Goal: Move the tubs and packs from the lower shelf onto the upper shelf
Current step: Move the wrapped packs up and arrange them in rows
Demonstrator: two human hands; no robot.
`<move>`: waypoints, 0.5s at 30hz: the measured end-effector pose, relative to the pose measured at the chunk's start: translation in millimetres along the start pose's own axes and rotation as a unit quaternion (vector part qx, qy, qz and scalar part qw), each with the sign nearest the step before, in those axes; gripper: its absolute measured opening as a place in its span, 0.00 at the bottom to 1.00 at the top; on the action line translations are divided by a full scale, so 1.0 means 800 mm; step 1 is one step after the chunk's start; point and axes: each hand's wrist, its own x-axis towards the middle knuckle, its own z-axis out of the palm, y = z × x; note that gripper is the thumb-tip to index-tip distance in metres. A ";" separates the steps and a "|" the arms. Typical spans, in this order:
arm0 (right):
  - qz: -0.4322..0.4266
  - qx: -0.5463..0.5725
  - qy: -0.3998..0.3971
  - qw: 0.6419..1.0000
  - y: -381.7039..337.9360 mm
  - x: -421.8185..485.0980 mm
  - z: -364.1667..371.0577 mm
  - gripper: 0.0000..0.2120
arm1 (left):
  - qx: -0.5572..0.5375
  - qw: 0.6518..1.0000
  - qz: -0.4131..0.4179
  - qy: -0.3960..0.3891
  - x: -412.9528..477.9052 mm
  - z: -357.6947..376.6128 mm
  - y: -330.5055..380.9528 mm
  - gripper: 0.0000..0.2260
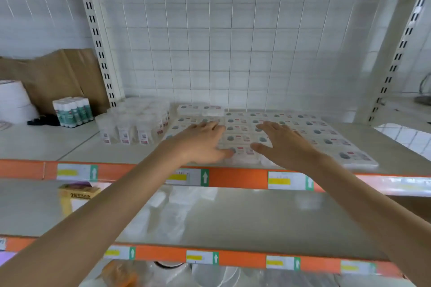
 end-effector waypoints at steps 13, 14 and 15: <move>0.054 0.015 0.002 0.998 -0.053 -0.196 0.026 0.31 | -0.002 0.997 0.054 0.058 -0.135 0.058 0.033 0.33; 0.053 0.015 0.005 0.998 -0.056 -0.206 0.033 0.31 | -0.005 0.996 0.057 0.068 -0.142 0.067 0.034 0.33; 0.051 0.014 0.005 0.999 -0.059 -0.214 0.040 0.31 | -0.011 0.995 0.061 0.083 -0.149 0.076 0.037 0.33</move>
